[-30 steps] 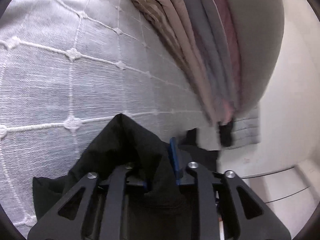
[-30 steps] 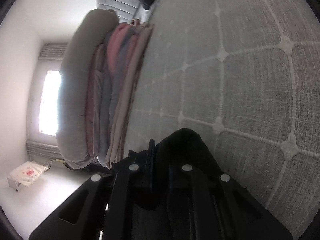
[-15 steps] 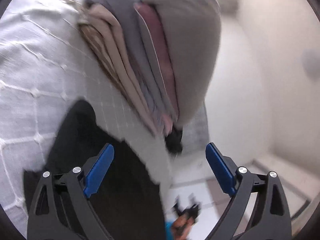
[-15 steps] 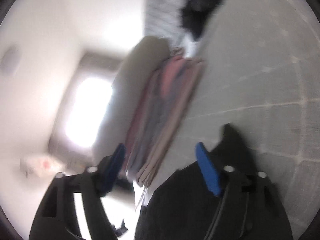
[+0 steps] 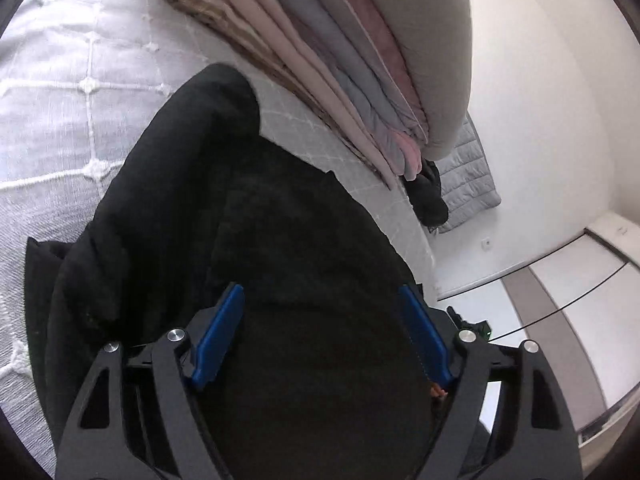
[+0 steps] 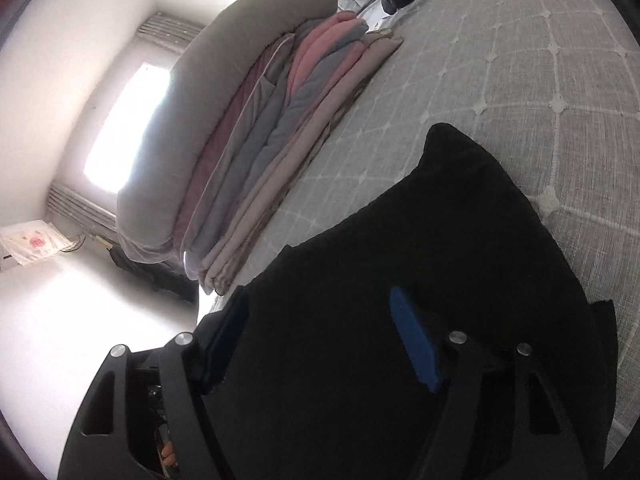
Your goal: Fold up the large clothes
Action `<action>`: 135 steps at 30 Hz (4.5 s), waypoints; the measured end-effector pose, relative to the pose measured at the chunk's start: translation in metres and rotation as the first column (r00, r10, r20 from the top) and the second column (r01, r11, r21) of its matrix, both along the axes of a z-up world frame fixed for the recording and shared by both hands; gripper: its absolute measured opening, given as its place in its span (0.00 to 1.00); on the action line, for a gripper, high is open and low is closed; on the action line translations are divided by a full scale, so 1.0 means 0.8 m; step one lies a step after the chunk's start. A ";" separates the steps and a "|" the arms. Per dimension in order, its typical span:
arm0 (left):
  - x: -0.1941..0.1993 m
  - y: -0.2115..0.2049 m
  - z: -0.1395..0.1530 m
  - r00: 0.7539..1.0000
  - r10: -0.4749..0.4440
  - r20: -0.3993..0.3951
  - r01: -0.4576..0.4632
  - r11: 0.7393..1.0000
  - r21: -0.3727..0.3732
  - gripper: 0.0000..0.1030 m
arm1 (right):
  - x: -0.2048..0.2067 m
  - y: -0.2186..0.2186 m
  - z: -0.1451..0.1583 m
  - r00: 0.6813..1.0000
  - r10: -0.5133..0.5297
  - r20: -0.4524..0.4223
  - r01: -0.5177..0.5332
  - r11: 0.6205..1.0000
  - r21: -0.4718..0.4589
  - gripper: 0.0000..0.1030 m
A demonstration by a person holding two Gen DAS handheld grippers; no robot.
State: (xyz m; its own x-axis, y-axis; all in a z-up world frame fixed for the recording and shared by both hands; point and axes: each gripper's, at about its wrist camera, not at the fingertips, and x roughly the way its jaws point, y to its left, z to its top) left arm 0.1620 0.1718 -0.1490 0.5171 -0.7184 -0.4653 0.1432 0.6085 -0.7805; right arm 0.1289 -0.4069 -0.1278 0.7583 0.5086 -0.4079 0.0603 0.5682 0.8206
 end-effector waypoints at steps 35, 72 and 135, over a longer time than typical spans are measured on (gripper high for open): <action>-0.212 0.098 -0.028 0.939 0.151 -0.310 -0.149 0.988 0.031 0.88 | -0.291 -0.067 -0.039 0.986 0.065 -0.157 -0.013 0.951 0.310 0.90; -0.280 0.101 -0.041 0.939 0.162 -0.304 -0.148 0.986 0.070 0.50 | -0.378 -0.066 -0.006 0.972 -0.073 -0.223 0.093 0.992 0.080 0.39; -0.279 0.079 -0.024 0.935 0.318 -0.156 -0.273 0.928 0.254 0.73 | -0.191 0.317 0.089 0.793 0.585 -0.171 -0.582 0.810 0.073 0.86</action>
